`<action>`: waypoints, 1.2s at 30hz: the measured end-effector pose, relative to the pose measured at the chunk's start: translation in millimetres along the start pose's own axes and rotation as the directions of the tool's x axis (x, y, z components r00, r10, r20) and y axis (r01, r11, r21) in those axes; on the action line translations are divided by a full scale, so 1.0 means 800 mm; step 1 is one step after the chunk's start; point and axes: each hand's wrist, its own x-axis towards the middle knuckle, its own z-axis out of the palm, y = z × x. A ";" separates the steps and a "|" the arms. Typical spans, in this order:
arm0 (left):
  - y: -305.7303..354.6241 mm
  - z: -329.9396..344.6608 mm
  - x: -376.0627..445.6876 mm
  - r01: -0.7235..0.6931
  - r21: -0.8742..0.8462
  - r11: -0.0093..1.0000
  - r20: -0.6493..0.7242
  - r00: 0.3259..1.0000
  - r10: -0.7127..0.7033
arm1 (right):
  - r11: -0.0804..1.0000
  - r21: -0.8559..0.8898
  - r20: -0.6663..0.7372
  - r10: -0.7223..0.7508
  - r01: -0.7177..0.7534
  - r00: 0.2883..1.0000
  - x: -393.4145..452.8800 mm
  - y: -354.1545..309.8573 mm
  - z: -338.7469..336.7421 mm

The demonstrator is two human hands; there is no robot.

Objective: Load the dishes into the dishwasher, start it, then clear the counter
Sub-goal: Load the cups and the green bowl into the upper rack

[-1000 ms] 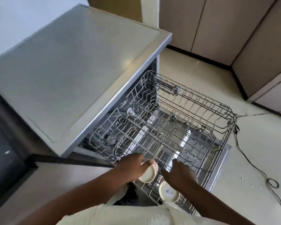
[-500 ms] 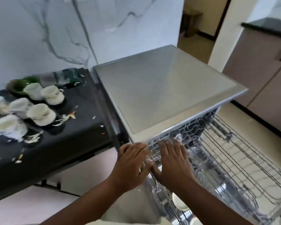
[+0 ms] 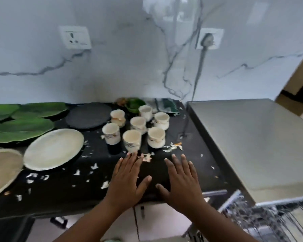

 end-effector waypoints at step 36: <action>0.021 0.019 0.114 0.145 -0.824 0.548 -0.116 0.903 -0.413 | -0.314 0.926 0.312 0.330 -0.208 0.891 0.076 0.063 -0.081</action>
